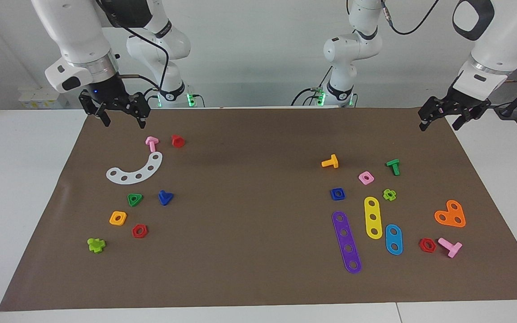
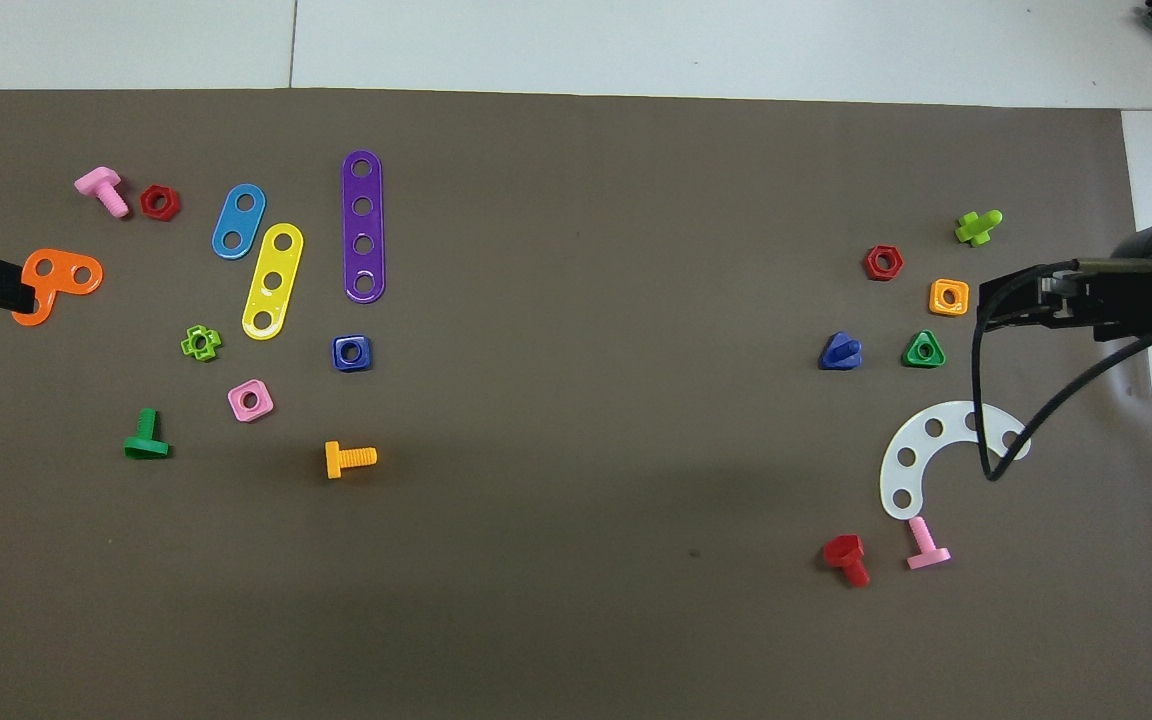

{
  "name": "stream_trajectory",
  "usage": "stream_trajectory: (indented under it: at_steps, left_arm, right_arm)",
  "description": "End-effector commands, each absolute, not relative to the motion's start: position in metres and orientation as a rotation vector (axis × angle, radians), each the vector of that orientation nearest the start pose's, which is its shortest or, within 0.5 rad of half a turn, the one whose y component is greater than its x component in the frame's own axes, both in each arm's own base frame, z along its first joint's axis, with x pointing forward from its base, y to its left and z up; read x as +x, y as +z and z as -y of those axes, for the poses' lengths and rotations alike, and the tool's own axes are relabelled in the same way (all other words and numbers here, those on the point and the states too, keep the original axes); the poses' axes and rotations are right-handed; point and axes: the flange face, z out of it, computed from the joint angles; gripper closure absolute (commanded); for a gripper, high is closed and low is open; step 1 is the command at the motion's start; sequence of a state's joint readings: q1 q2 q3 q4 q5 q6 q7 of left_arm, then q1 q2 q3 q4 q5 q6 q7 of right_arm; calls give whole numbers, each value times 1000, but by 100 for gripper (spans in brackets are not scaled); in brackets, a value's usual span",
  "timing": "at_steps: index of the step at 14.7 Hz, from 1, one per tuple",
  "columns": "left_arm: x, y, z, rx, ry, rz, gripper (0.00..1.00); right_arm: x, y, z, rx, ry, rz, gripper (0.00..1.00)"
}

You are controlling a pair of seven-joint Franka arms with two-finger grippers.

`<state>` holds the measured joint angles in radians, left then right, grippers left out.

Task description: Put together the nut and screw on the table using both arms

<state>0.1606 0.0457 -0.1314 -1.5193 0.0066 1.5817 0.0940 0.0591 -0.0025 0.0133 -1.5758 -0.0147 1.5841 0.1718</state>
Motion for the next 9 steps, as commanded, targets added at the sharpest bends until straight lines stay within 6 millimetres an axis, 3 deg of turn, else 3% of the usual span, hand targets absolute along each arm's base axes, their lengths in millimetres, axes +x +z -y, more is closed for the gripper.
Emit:
stream_trajectory:
  at_steps: [1,9]
  left_arm:
    - [560,627,-17,-3147,-23,-82,0]
    - [560,628,-16,-3147,-35,-92,0]
  right_arm:
    - [549,624,-36,-3133,-11,-144,0]
    - [551,621,-35,-3123,-36,-130,0]
